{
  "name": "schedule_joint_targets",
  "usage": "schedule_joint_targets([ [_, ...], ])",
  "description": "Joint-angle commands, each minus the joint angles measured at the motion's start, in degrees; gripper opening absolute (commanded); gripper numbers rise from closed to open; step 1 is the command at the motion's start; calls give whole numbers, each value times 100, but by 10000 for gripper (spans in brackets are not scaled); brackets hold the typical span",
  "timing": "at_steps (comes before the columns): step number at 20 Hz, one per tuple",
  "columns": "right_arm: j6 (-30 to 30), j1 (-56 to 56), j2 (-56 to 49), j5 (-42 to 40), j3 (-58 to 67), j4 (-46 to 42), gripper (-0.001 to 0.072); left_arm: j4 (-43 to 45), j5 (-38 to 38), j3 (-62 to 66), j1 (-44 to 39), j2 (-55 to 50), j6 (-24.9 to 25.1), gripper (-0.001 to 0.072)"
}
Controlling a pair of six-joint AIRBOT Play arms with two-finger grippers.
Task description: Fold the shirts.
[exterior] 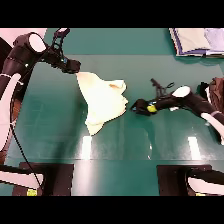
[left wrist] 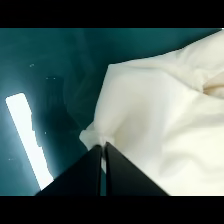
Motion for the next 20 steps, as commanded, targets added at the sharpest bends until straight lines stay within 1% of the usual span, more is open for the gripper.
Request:
schedule_joint_targets([
  [1, -278, 546, -868, -636, 413, 691, 509, 37, -81, 0, 17, 15, -2, 25],
  [2, -275, 605, -1036, -647, 658, 691, 503, 37, -79, 0, 17, 15, -2, 25],
  [3, -278, 649, -1174, -662, 901, 673, 409, 37, -81, 0, 17, 15, -2, 26],
  [4, -286, 651, -1268, -715, 1082, 671, 287, 37, -76, 0, 17, 15, -2, 25],
  [6, -293, 647, -1364, -929, 1351, 667, 168, 37, -76, 2, 17, 17, -4, 25],
  [7, -304, 632, -1364, -973, 1447, 619, 11, 35, -87, 2, 17, 31, -11, 25],
  [9, -313, 597, -1217, -852, 1700, 131, 14, 39, -85, 20, 17, 212, -50, 24],
  [11, -310, 503, -767, -466, 2081, -614, 14, 63, 44, 31, 17, 758, -42, 24],
  [13, -304, 321, -81, 105, 2612, -1263, 14, 66, 247, 33, 17, 1598, -15, 24],
  [16, -229, 31, 966, 940, 3615, -1620, 13, 35, 409, 33, 17, 3032, -2, 24],
  [18, -22, -31, 1471, 1294, 4315, -1886, 13, -28, 424, 31, 17, 3873, -2, 24],
  [20, 240, -26, 1840, 1453, 4883, -2284, 13, -72, 501, 33, 17, 4518, -4, 23],
])
